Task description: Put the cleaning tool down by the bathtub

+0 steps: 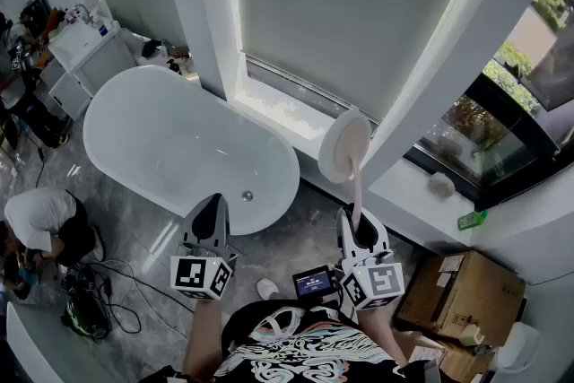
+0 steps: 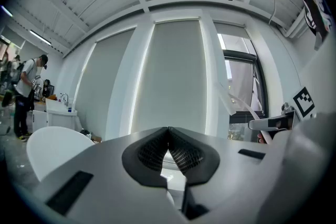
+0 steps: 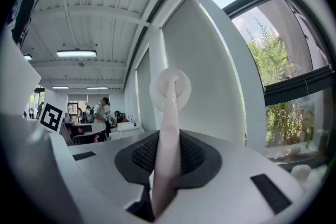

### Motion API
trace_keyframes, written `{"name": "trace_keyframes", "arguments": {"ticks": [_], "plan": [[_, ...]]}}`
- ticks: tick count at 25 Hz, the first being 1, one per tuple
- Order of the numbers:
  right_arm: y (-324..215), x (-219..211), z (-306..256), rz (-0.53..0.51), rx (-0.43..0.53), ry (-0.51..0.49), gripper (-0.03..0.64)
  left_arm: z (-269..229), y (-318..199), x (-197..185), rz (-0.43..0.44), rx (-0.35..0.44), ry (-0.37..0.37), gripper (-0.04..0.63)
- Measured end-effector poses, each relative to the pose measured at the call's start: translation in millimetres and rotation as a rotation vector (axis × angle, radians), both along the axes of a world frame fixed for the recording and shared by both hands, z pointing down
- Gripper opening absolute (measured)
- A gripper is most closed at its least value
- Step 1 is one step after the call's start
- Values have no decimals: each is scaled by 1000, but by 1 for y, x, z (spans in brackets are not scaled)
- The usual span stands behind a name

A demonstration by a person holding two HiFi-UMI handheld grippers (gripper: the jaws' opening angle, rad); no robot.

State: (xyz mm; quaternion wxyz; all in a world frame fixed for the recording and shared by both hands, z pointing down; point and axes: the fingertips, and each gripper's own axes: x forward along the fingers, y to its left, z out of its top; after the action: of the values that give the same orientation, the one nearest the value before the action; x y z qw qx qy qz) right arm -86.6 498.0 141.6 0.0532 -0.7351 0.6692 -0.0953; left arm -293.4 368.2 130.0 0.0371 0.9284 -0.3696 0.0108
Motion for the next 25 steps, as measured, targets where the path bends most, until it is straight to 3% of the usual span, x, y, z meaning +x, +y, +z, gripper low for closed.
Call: {"name": "trace_keyframes", "arguments": {"ticks": [3, 7, 12, 25], "plan": [[49, 3, -3, -25, 39, -6, 89, -3, 53, 6, -21, 10, -11, 17], [116, 13, 4, -38, 63, 1, 89, 0, 127, 13, -29, -1, 33, 17], [177, 22, 14, -25, 72, -56, 91, 5, 189, 27, -3, 25, 16, 17], [214, 30, 22, -47, 68, -14, 91, -2, 238, 67, 78, 81, -11, 17]]}}
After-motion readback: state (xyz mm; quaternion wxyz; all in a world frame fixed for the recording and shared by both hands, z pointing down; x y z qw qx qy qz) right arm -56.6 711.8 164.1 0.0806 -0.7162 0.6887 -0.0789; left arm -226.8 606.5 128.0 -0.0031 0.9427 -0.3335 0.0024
